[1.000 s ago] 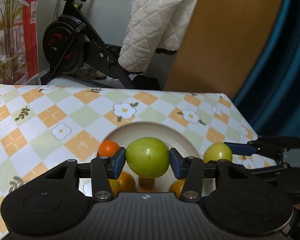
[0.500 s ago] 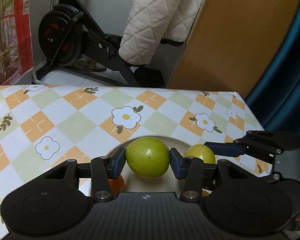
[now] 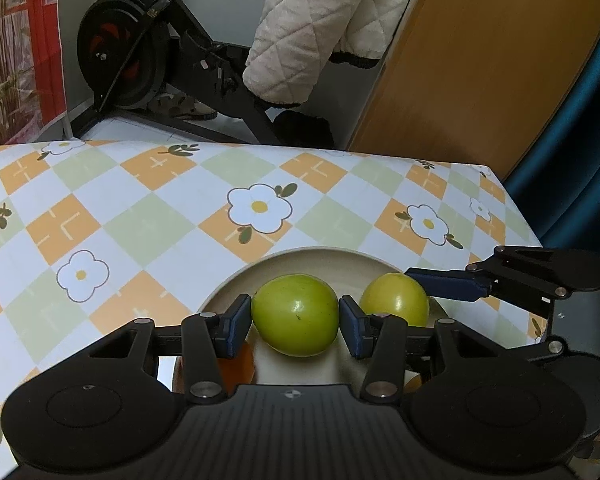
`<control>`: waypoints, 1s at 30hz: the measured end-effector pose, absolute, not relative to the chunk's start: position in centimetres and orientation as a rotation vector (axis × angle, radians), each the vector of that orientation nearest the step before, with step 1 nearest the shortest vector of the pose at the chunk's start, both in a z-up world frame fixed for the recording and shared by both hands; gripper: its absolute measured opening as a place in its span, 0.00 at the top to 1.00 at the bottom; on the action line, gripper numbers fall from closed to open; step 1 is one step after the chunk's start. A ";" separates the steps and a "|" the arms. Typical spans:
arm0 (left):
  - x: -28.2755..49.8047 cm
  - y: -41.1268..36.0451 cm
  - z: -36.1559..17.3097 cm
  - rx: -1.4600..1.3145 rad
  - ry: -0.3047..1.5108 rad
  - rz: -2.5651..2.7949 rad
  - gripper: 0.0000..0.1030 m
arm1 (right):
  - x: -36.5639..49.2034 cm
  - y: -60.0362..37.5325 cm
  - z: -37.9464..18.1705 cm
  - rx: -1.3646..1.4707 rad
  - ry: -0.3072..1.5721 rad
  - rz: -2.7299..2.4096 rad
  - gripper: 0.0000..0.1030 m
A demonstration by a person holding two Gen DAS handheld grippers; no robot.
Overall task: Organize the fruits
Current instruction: 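Open both grippers to drop the green apples into the plate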
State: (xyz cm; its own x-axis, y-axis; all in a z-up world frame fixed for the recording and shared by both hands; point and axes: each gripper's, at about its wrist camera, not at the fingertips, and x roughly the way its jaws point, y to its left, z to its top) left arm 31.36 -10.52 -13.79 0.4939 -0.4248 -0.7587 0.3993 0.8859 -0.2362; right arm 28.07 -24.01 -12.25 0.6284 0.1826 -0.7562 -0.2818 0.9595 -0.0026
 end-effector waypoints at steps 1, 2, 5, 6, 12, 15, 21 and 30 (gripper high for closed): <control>31.4 -10.6 -13.9 -0.030 0.930 -0.499 0.51 | 28.1 -23.9 -12.4 -0.129 0.853 0.269 0.58; 31.4 -10.6 -14.0 -0.031 0.932 -0.499 0.51 | 28.2 -23.8 -12.5 -0.132 0.856 0.269 0.58; 31.6 -10.7 -14.2 -0.036 0.939 -0.496 0.51 | 28.3 -23.6 -12.8 -0.140 0.862 0.264 0.58; 31.6 -10.7 -14.3 -0.037 0.942 -0.495 0.51 | 28.3 -23.6 -12.8 -0.141 0.863 0.262 0.58; 31.9 -10.6 -14.5 -0.048 0.944 -0.494 0.51 | 28.4 -23.5 -12.9 -0.142 0.860 0.257 0.58; 31.9 -10.5 -14.4 -0.060 0.940 -0.491 0.51 | 28.5 -23.4 -12.9 -0.143 0.864 0.254 0.57; 31.5 -10.0 -13.3 -0.097 0.921 -0.498 0.43 | 28.2 -23.3 -12.2 -0.164 0.860 0.221 0.47; 29.0 -9.1 -10.3 -0.088 0.874 -0.503 0.37 | 25.8 -23.3 -9.2 -0.154 0.820 0.168 0.34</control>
